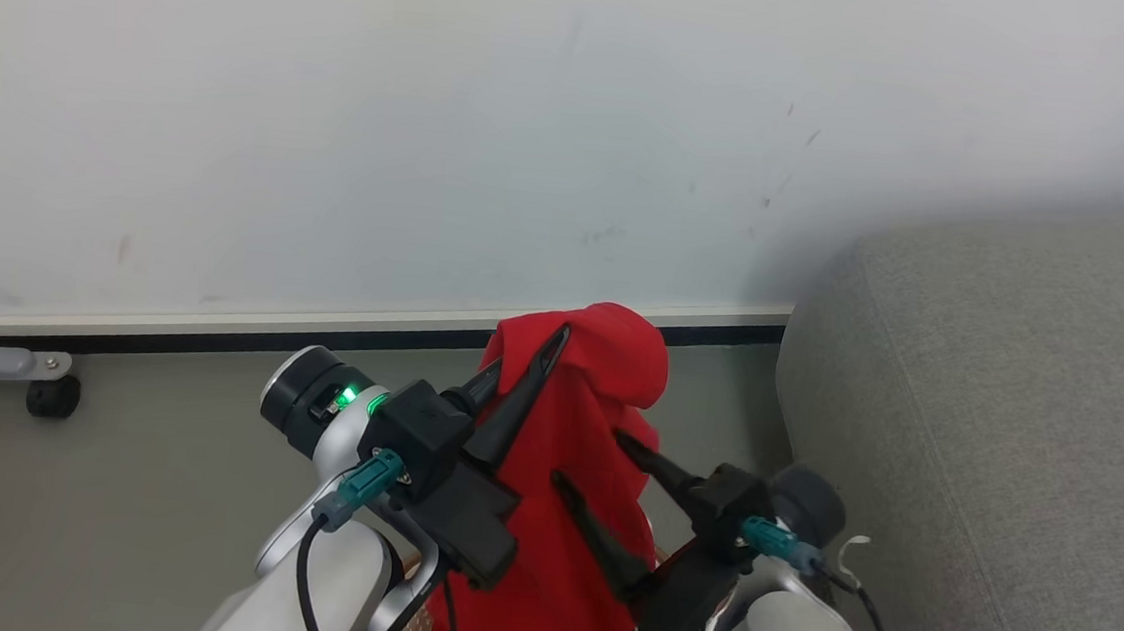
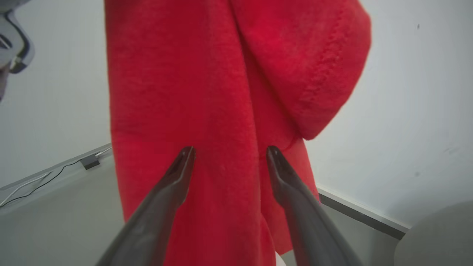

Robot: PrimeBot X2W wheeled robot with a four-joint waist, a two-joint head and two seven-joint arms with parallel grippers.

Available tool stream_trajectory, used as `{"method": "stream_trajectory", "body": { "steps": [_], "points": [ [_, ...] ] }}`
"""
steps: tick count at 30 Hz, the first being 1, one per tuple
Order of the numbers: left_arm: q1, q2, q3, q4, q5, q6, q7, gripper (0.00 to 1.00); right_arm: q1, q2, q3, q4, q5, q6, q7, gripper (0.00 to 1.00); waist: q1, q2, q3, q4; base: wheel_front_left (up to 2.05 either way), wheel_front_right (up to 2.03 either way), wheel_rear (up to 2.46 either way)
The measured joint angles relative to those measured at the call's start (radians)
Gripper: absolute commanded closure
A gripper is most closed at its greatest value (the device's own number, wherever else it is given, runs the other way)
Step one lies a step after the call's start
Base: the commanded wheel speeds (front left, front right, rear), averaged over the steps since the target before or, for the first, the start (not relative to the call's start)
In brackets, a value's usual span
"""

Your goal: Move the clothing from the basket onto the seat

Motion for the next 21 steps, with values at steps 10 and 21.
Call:
{"method": "stream_trajectory", "body": {
  "steps": [10, 21],
  "points": [
    [0.0, -0.002, -0.014, -0.044, 0.0, 0.0, 0.026, 1.0, -0.053, 0.0, 0.146, 0.072, 0.099, 0.0, 0.0, 0.51, 0.0, 0.0, 0.011, 0.01, 0.0, 0.0, 0.0],
    [0.005, 0.006, 0.002, -0.067, -0.012, 0.008, 0.042, 0.74, -0.092, 0.001, 0.195, 0.085, 0.2, 0.001, 0.0, 1.0, 0.0, 0.0, 0.018, 0.006, 0.0, 0.0, 0.0]
  ]
}}
